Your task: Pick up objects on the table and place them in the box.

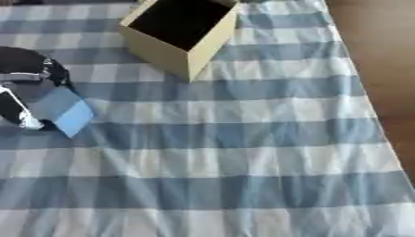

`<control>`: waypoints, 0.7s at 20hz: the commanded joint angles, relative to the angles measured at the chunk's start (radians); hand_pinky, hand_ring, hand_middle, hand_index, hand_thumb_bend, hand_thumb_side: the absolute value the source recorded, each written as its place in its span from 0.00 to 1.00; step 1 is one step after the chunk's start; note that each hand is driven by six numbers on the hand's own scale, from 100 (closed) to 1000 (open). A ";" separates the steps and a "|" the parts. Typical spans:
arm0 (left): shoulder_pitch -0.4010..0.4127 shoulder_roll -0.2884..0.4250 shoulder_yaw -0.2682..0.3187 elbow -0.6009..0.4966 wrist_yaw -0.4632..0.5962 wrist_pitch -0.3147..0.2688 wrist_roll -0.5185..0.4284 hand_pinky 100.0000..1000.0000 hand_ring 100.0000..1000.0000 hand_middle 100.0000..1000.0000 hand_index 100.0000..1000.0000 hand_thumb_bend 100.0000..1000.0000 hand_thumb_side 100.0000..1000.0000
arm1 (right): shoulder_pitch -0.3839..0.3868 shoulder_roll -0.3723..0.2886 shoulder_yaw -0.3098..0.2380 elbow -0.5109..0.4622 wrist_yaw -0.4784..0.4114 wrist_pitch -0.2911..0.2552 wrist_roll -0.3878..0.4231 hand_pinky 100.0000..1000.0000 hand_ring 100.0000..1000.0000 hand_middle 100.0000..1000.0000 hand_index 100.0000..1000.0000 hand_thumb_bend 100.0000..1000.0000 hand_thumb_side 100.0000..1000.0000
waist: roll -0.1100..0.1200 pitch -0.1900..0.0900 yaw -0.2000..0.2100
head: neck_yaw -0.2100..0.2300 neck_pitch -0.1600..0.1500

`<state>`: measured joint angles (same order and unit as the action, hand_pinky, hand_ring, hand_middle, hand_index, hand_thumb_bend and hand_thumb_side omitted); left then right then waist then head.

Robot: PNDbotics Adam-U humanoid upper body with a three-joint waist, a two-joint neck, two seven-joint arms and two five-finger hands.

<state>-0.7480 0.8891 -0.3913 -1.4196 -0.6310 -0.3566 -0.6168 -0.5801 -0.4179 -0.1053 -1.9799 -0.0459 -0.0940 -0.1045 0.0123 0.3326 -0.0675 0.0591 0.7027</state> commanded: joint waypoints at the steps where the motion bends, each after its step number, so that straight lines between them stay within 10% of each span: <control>1: -0.016 0.020 0.009 0.000 0.012 0.006 0.030 0.36 0.54 0.48 0.57 0.17 0.12 | -0.008 -0.011 -0.013 -0.020 -0.004 0.001 -0.009 0.70 0.72 0.69 0.83 0.00 0.95 | 0.000 -0.018 0.000 | 0.002 -0.001; 14: -0.040 0.102 0.082 -0.182 0.119 0.094 -0.003 0.32 0.50 0.44 0.51 0.07 0.02 | -0.008 -0.020 -0.011 -0.020 0.001 0.003 -0.012 0.70 0.72 0.69 0.83 0.00 0.95 | 0.008 -0.023 0.008 | -0.004 0.002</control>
<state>-0.7679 0.9462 -0.3350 -1.5759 -0.5262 -0.2749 -0.6169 -0.5752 -0.4180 -0.1106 -1.9799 -0.0457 -0.0894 -0.1142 0.0184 0.3325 -0.0608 0.0579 0.7030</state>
